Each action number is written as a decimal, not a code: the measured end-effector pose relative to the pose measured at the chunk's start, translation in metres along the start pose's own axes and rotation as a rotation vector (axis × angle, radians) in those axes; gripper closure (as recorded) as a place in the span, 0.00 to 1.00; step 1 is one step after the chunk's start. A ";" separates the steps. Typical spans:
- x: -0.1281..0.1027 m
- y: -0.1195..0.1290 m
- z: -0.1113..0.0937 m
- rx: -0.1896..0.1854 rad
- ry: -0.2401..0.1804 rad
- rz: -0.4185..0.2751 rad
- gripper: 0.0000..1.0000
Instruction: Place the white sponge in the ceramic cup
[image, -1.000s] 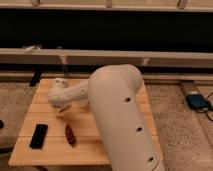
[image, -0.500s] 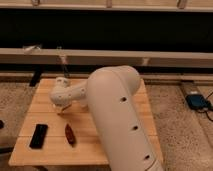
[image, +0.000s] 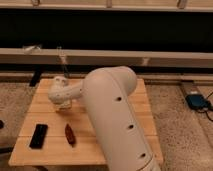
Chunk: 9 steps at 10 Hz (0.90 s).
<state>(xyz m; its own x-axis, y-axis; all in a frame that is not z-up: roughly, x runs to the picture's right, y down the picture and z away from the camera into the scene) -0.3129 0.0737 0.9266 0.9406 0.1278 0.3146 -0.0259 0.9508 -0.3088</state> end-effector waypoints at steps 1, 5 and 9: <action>-0.003 -0.002 0.002 -0.001 -0.005 -0.005 0.24; -0.003 -0.007 0.006 -0.023 -0.015 -0.001 0.24; 0.014 -0.015 0.005 -0.089 -0.012 0.034 0.24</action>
<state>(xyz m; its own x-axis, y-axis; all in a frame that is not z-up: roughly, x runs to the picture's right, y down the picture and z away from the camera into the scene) -0.3011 0.0626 0.9402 0.9357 0.1637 0.3126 -0.0277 0.9171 -0.3976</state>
